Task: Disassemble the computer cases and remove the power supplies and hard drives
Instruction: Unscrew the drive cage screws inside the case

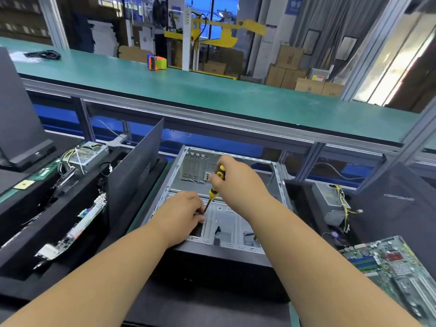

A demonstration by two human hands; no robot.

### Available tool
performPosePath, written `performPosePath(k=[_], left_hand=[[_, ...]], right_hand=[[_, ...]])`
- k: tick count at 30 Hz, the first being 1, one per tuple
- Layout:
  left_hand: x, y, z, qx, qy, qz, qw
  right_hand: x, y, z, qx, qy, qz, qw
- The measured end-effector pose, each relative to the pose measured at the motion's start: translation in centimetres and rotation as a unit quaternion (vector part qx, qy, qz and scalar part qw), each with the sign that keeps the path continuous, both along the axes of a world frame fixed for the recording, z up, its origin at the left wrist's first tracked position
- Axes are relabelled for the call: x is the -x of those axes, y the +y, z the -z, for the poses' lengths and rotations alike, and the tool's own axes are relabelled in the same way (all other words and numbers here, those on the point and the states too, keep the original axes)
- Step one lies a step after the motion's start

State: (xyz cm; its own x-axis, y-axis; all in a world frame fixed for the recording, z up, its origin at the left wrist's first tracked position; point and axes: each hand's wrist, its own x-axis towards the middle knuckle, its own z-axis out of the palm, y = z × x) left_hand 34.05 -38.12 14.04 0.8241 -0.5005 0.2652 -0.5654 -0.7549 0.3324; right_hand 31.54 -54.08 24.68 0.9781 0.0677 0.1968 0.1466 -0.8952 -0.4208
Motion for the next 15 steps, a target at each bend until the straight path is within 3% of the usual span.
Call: performPosePath(k=[7,15], left_hand=[[-0.1,0.3,0.0,0.032,0.045,-0.025,0.998],[-0.6,0.5,0.1,0.108,0.132,-0.08,0.982]], right_hand=[[0.3,-1.0,-0.1,-0.056,-0.011,0.032,0.998],[-0.5,-1.7,1.3,-0.228,-0.063,0.125,0.963]])
